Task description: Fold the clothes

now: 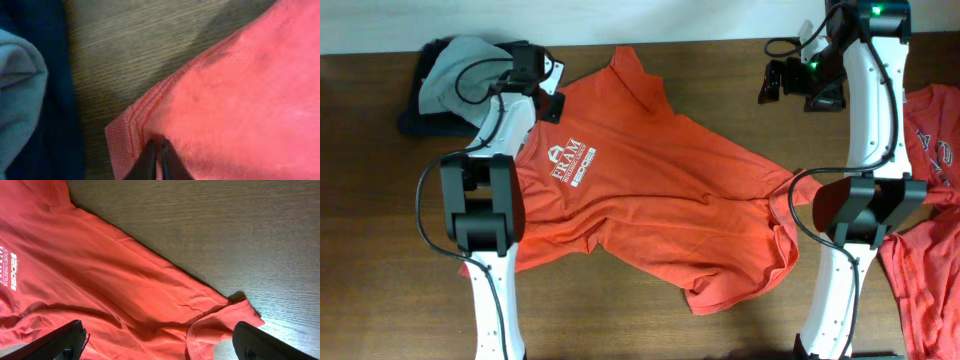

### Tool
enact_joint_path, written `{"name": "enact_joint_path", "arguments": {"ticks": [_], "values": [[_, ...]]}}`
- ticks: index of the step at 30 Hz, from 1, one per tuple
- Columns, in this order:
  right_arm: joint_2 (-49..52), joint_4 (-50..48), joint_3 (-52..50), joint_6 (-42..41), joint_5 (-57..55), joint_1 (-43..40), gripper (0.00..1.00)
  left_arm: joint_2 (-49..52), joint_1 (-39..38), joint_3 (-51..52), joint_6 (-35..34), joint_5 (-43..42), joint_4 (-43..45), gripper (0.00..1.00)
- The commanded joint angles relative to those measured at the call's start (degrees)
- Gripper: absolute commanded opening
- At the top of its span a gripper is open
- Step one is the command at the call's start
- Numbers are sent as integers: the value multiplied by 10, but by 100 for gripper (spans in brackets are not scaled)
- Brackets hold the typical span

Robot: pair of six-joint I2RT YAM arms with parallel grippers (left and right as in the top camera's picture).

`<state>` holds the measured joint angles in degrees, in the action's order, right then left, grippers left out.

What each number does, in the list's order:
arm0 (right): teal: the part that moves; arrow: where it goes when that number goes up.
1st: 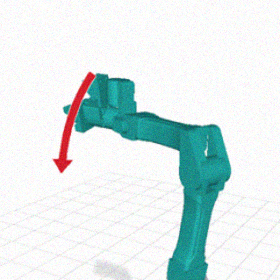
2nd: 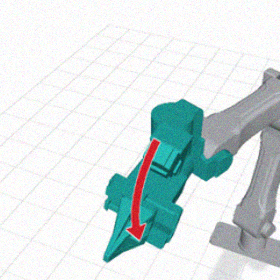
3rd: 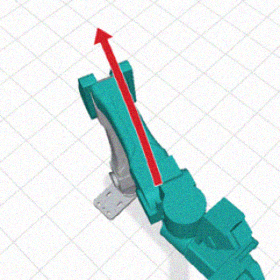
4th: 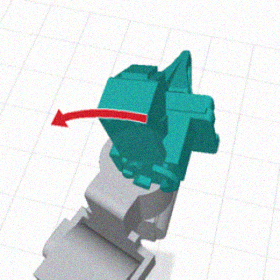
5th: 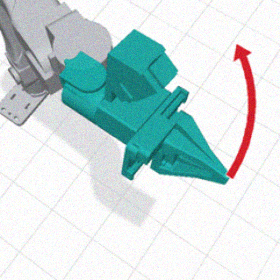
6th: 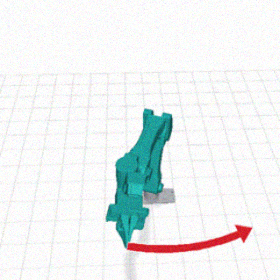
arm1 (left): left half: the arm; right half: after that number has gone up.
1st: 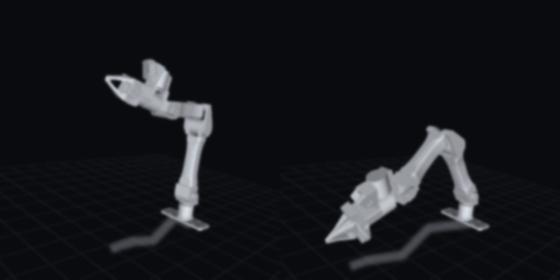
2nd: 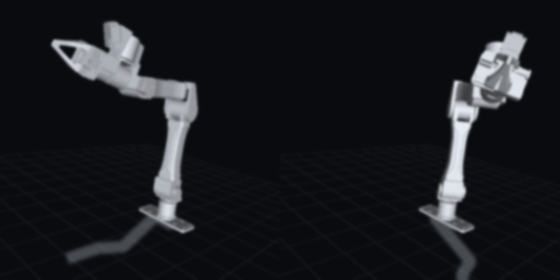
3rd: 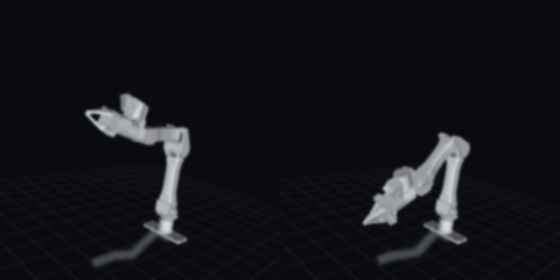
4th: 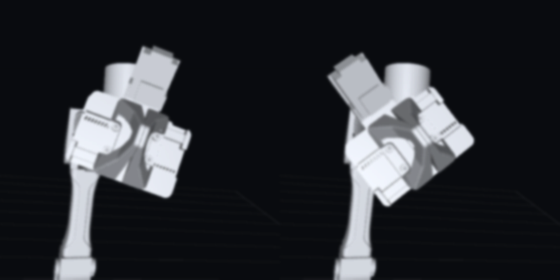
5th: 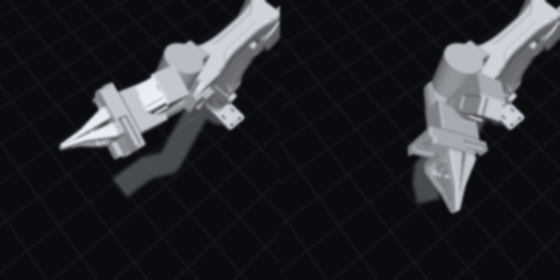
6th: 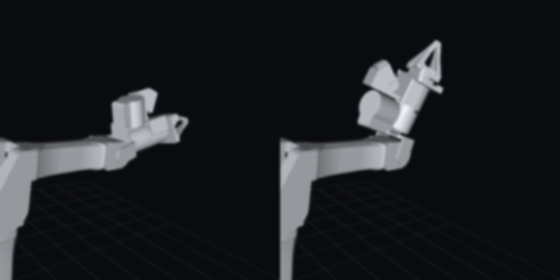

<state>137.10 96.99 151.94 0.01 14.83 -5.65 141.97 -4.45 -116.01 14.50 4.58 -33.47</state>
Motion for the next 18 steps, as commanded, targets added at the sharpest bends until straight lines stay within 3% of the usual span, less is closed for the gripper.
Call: {"name": "enact_joint_path", "arguments": {"ticks": [1, 5, 9, 13, 15, 16, 18], "values": [[-6, 3, 4, -1, -5, -1, 98, -4, -20, -90, -37, -16, -42, 9], [-6, 3, 4, -1, -5, -1, 99, -28, -39, -212, -75, -35, -125, 13], [-6, 3, 4, -1, -5, -1, 99, -32, -47, -343, -129, -89, -271, 14], [-6, -37, 4, -3, 1, -1, 99, -33, -38, -387, -130, -113, -356, 33], [-7, -10, 4, 12, -12, -2, 99, -32, -33, -387, -130, -112, -374, 45], [-7, 4, 2, 24, -33, -8, 98, -32, -30, -387, -130, -112, -382, 62], [-10, 4, -10, -33, -43, -23, 99, -32, -27, -387, -130, -112, -388, 99]]}}
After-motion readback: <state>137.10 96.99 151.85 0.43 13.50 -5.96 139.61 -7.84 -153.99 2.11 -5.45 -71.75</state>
